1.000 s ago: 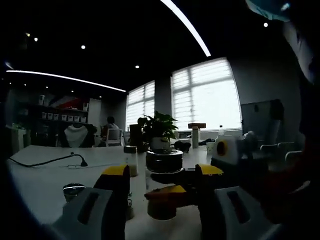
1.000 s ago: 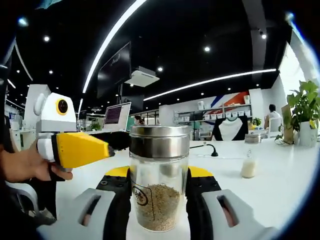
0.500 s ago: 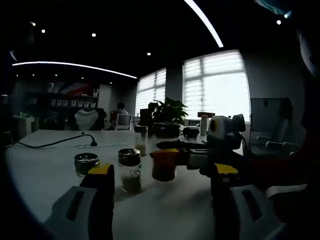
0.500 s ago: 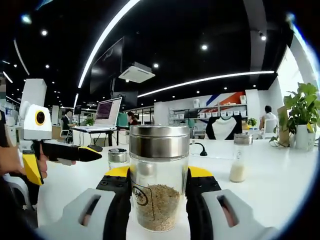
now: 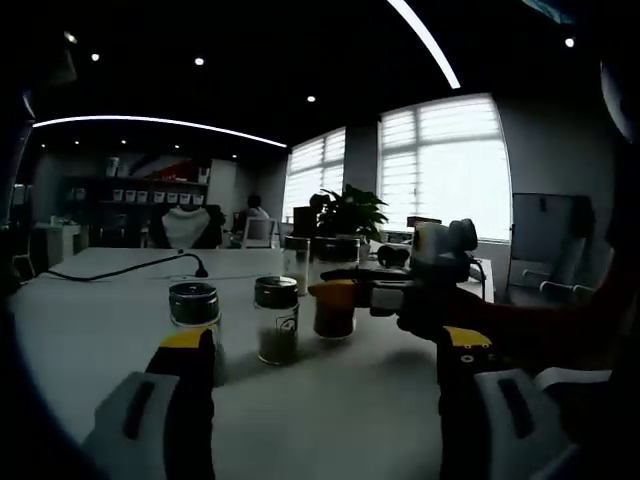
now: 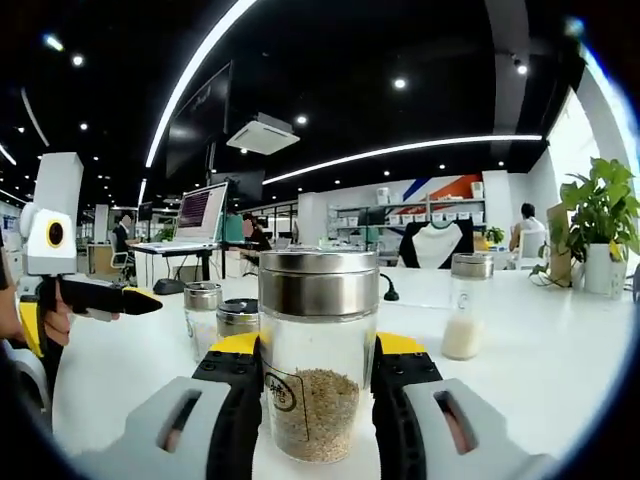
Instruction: Rotate the seasoning bottle until the label or dispensing opening points toward the visible target arrow and the bottle remains upright within the marked orientation range
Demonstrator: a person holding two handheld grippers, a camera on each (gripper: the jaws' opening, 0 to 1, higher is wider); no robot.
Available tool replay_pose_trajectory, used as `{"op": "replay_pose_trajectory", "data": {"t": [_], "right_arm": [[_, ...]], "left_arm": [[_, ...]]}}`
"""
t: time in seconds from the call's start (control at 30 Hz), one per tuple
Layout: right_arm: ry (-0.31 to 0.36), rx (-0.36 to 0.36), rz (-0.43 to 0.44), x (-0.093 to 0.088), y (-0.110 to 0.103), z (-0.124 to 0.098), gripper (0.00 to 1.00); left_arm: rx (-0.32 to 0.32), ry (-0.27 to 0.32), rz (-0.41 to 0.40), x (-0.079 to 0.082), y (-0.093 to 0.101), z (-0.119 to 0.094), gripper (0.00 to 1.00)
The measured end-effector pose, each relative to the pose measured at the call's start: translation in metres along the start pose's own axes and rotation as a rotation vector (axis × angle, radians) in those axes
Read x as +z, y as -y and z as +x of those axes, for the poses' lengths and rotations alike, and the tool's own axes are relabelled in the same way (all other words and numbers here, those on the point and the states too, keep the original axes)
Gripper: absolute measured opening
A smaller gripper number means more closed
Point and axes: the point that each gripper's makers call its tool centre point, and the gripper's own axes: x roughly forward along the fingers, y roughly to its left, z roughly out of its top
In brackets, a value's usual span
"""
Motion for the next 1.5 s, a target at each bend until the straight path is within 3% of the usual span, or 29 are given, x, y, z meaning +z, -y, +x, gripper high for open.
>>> {"op": "replay_pose_trajectory", "data": {"t": [0.43, 1.5], "right_arm": [[-0.031, -0.003, 0.004, -0.009, 0.011, 0.002, 0.4], [-0.075, 0.03, -0.021, -0.016, 0.009, -0.004, 0.44]], "left_arm": [[0.02, -0.008, -0.006, -0.003, -0.005, -0.006, 0.99], [0.029, -0.001, -0.004, -0.003, -0.001, -0.015, 0.99]]}}
